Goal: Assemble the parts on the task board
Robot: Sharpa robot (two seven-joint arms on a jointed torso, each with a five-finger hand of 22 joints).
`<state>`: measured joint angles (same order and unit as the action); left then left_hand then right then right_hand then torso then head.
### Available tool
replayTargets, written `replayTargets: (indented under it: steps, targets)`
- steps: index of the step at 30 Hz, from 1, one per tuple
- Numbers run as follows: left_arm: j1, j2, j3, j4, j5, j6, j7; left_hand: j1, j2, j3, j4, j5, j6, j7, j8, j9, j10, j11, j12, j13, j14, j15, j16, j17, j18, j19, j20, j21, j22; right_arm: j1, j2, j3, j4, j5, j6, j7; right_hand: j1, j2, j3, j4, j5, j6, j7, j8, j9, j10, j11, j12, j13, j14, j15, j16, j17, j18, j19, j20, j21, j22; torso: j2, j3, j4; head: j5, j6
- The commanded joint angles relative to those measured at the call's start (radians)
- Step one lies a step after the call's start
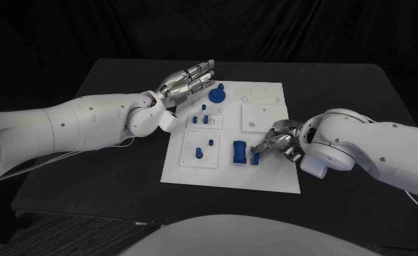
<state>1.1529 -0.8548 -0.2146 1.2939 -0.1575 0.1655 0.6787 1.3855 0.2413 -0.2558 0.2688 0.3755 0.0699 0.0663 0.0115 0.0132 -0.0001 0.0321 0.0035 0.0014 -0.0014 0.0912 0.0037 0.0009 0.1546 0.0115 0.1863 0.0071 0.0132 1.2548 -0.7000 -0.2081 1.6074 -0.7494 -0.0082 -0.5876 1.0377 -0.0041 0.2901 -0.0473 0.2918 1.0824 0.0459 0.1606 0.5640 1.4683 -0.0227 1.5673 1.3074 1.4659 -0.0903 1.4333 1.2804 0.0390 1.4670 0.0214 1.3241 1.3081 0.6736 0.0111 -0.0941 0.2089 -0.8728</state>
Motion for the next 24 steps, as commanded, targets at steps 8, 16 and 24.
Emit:
replayTargets:
  steps: [8, 16, 24]
  targets:
    - [-0.001, 0.001, 0.001, 0.002, 0.005, 0.015, 0.072, 0.011, -0.001, 0.004, -0.004, 0.01, 0.003, 0.006, 0.003, 0.001, 0.0, 0.008, -0.003, -0.001, 0.001, 0.003, -0.004, -0.001, 0.017, -0.003, 0.008, 0.001, 0.0, -0.003, 0.006, 0.0, -0.003, -0.005, 0.018, -0.017, -0.03, -0.009, -0.036, 0.025, -0.082, -0.013, 0.004, 0.009, -0.002, 0.103, -0.003, 0.004, 0.263, 0.055, -0.001, -0.006, -0.001, 0.018, 0.028, -0.004, -0.008, 0.186, 0.0, 0.0003, -0.001, 0.001, 0.0]
    - [-0.001, 0.001, 0.001, 0.002, 0.005, 0.018, 0.068, 0.013, -0.001, 0.005, -0.005, 0.013, 0.003, 0.006, 0.004, 0.001, 0.0, 0.008, -0.003, -0.001, 0.001, 0.005, -0.004, -0.001, 0.016, -0.003, 0.009, 0.001, 0.0, -0.003, 0.005, 0.0, -0.005, -0.006, 0.018, -0.016, -0.037, -0.012, -0.062, 0.042, -0.123, -0.018, 0.006, 0.012, -0.003, 0.103, -0.002, 0.004, 0.263, 0.055, 0.001, -0.005, 0.001, 0.018, 0.028, -0.002, -0.008, 0.186, 0.001, 0.0005, -0.0013, 0.005, 0.0]
    - [-0.002, 0.001, 0.001, 0.001, 0.005, 0.021, 0.065, 0.014, -0.001, 0.005, -0.006, 0.015, 0.004, 0.006, 0.004, 0.001, 0.0, 0.008, -0.003, -0.001, 0.001, 0.005, -0.004, -0.001, 0.016, -0.003, 0.009, 0.001, 0.0, -0.003, 0.002, 0.0, -0.002, -0.008, 0.017, -0.014, -0.057, -0.027, -0.114, 0.071, -0.184, -0.024, 0.008, 0.02, -0.003, 0.103, 0.001, 0.004, 0.263, 0.056, 0.003, -0.004, 0.002, 0.018, 0.029, 0.0, -0.009, 0.186, 0.002, 0.0013, 0.0002, 0.002, 0.0]
